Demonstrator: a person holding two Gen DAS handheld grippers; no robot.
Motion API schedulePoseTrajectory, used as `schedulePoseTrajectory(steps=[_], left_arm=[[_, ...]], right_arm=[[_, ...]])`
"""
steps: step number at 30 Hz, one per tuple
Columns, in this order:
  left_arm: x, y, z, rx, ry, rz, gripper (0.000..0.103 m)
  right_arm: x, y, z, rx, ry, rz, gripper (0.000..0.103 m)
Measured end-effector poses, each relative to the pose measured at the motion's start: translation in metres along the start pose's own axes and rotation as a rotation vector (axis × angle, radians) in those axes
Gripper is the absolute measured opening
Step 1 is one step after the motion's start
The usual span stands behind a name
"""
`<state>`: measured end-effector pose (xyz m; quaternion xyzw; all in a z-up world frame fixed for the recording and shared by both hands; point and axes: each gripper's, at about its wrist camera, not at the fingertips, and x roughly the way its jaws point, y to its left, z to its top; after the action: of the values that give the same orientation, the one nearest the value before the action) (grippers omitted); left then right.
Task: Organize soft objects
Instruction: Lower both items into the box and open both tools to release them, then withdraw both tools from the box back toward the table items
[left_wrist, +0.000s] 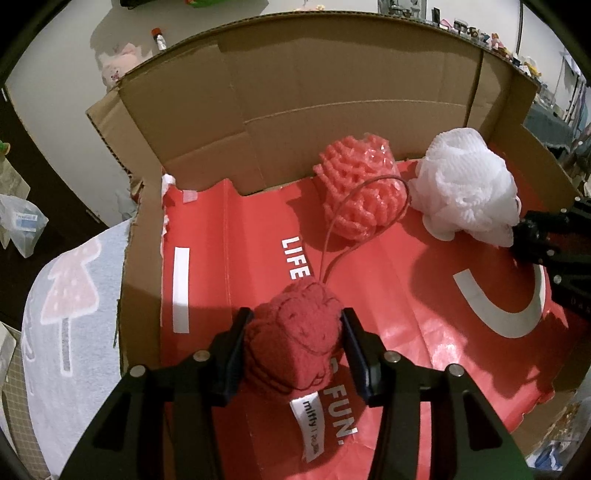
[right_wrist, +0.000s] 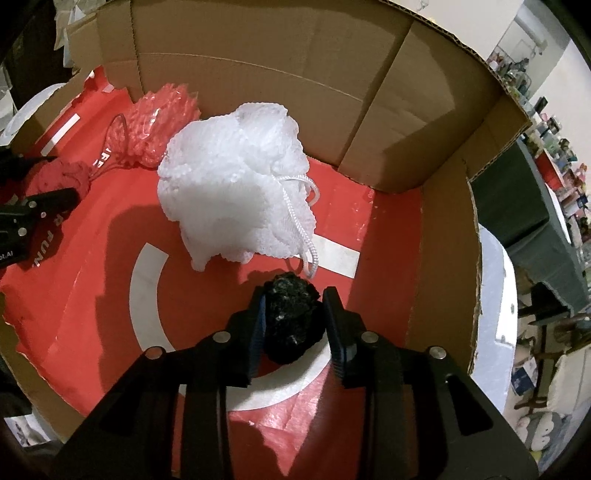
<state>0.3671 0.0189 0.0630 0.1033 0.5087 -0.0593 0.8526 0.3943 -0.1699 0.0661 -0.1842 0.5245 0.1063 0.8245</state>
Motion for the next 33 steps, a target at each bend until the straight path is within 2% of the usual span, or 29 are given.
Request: schedulePoseTrajectory(steps=[2,3,7,9,11,13,18,21,25,29,33], left_arm=[[0.001,0.0,0.001,0.003,-0.001,0.0,0.051],[0.001,0.0,0.0,0.004,-0.002,0.0,0.052],[-0.007,0.0,-0.003,-0.003,-0.032,-0.019,0.058],[-0.013,0.0,-0.003,-0.007,-0.051,-0.04,0.063],[-0.021,-0.001,-0.005,-0.007,-0.072,-0.031,0.074],[-0.032,0.0,-0.009,-0.009,-0.098,-0.035,0.074],[-0.067,0.002,-0.019,-0.055,-0.16,-0.077,0.079],[-0.092,0.006,-0.031,-0.078,-0.215,-0.097,0.084],[-0.131,0.01,-0.052,-0.112,-0.317,-0.131,0.096],[-0.169,0.003,-0.076,-0.113,-0.433,-0.125,0.102],[-0.205,-0.006,-0.106,-0.114,-0.553,-0.133,0.103]], right_arm=[[0.0,0.002,-0.001,-0.002,-0.007,0.002,0.053],[-0.003,0.004,-0.001,-0.014,-0.015,0.016,0.053],[-0.011,0.015,-0.003,-0.051,-0.045,-0.032,0.062],[-0.016,0.016,-0.004,-0.045,-0.06,-0.031,0.062],[-0.022,0.017,-0.005,-0.037,-0.076,-0.03,0.065],[-0.032,0.018,-0.006,-0.031,-0.092,-0.032,0.07],[-0.065,0.017,-0.011,-0.008,-0.155,-0.012,0.071],[-0.089,0.013,-0.015,0.013,-0.202,0.007,0.075],[-0.127,0.01,-0.033,0.042,-0.276,0.032,0.077],[-0.162,0.008,-0.06,0.086,-0.358,0.077,0.08],[-0.199,0.014,-0.096,0.111,-0.462,0.121,0.085]])
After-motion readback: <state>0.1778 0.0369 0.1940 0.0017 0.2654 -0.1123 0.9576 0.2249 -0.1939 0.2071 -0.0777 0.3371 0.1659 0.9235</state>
